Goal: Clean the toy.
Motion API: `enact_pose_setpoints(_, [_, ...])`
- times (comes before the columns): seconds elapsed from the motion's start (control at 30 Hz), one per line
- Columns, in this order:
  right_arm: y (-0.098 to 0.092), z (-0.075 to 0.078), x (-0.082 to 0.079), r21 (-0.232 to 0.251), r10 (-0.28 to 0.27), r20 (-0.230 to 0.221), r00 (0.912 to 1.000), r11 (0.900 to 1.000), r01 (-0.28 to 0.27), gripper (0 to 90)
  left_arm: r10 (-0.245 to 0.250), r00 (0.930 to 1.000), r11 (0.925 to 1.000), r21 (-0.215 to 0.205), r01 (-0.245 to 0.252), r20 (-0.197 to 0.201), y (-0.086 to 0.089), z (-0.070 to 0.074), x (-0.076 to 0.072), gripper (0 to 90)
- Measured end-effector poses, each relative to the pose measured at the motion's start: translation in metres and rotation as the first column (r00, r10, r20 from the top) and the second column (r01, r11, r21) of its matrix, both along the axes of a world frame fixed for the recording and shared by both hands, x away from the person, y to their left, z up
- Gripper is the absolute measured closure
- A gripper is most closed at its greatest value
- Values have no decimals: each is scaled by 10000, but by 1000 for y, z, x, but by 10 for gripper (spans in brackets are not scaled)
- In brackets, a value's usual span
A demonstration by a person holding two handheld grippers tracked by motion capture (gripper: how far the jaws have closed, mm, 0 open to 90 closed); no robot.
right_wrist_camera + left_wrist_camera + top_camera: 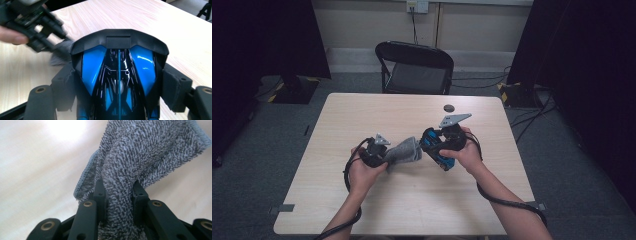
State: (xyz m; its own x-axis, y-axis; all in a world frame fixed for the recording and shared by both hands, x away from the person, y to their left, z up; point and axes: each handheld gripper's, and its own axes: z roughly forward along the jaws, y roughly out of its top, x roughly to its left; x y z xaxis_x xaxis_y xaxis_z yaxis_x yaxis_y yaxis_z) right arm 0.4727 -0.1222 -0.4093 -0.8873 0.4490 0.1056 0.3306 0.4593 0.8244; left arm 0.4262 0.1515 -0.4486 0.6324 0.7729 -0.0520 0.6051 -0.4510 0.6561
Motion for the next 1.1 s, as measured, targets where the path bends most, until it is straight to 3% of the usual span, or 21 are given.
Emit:
enact_pose_setpoints(0.1, [2, 0, 0, 38, 84, -28, 10000, 10000, -84, 259, 236, 9995, 9988, -429, -227, 213, -12, 9, 6, 717])
enact_pose_setpoints(0.23, [5, -3, -1, -1, -9, 21, 10000, 10000, 9, 259, -182, 9993, 9995, -252, 190, 322, -34, 14, 8, 719])
enact_pose_setpoints(0.3, [4, -4, -1, -33, -118, 24, 9999, 9999, 118, 259, -591, 9980, 9966, -569, 604, 231, -43, 13, 6, 721])
enact_pose_setpoints(0.37, [3, -5, 0, -124, -306, 95, 9995, 9995, 307, 259, -1043, 9941, 9896, -966, 1068, 309, -51, 13, 3, 725])
enact_pose_setpoints(0.57, [-1, -10, 4, -216, -682, 43, 9977, 9974, 683, 259, -2101, 9766, 9689, -1236, 2143, 457, -66, 15, -3, 732])
enact_pose_setpoints(0.83, [1, -9, 7, -58, -750, -99, 9971, 9972, 750, 259, -2867, 9571, 9507, -1102, 2898, 433, -71, 10, -8, 732])
enact_pose_setpoints(1.1, [11, -3, 12, -27, -833, -132, 9964, 9965, 832, 259, -3274, 9443, 9378, -1106, 3290, 327, -80, 0, -13, 732])
